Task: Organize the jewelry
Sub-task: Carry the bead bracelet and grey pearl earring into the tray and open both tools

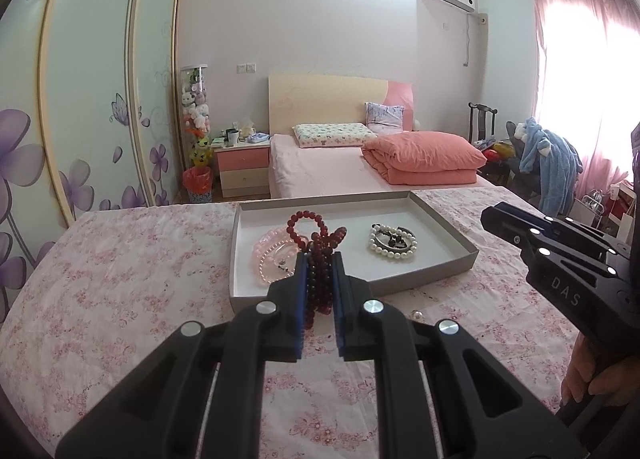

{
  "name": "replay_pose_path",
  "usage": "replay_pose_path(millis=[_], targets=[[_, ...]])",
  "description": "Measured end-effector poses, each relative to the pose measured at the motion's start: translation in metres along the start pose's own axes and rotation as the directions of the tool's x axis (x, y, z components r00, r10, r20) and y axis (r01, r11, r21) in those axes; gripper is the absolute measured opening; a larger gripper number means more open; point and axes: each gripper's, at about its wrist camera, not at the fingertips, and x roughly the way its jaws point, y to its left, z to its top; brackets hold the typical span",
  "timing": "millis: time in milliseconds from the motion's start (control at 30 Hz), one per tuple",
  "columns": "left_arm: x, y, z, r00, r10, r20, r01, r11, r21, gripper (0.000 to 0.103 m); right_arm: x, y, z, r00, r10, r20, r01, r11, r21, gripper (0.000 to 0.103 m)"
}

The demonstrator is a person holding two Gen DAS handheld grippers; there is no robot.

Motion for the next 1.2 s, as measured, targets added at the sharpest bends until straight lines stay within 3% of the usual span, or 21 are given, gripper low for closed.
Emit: replay_pose_path(millis=[633, 900, 1200], targets=[[0.013, 0.007, 0.016, 0.999, 0.032, 0.022, -0.031, 0.999, -0.017, 0.012, 0.001, -0.006, 0.013, 0.999, -0.011, 0.042, 0.011, 1.0, 0.018, 0.016], [0.034, 0.004, 0.028, 0.999, 0.035, 0.013, -0.035, 0.999, -0.007, 0.012, 0.014, -0.01, 0.028, 0.998, -0.004, 0.062, 0.002, 0.999, 0.035, 0.016], [0.068, 0.01, 0.034, 0.999, 0.041, -0.024, -0.041, 0.999, -0.018, 0.012, 0.044, -0.015, 0.036, 0.999, 0.012, 0.03, -0.014, 0.997, 0.074, 0.016]])
